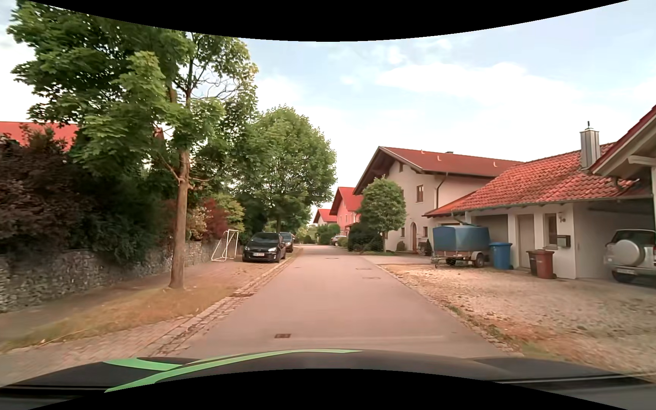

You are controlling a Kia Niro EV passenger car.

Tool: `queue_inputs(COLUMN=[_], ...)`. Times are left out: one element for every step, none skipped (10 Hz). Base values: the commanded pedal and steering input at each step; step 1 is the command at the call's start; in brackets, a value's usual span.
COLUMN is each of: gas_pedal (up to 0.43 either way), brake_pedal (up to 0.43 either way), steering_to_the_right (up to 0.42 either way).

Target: Follow the waypoints while adhering to traffic rules and regulations

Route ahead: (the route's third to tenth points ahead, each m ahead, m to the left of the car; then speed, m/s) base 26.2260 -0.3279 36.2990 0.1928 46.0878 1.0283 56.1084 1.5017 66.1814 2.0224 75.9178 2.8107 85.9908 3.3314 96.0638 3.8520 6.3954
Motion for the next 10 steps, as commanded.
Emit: queue_inputs(gas_pedal=[0.087, 0.087, 0.087, 0.087, 0.087, 0.087, 0.087, 0.087, 0.087, 0.087], brake_pedal=[0.0, 0.0, 0.0, 0.0, 0.0, 0.0, 0.0, 0.0, 0.0, 0.0], steering_to_the_right=[0.006, 0.006, 0.006, 0.006, 0.006, 0.006, 0.006, 0.005, 0.004, 0.004])
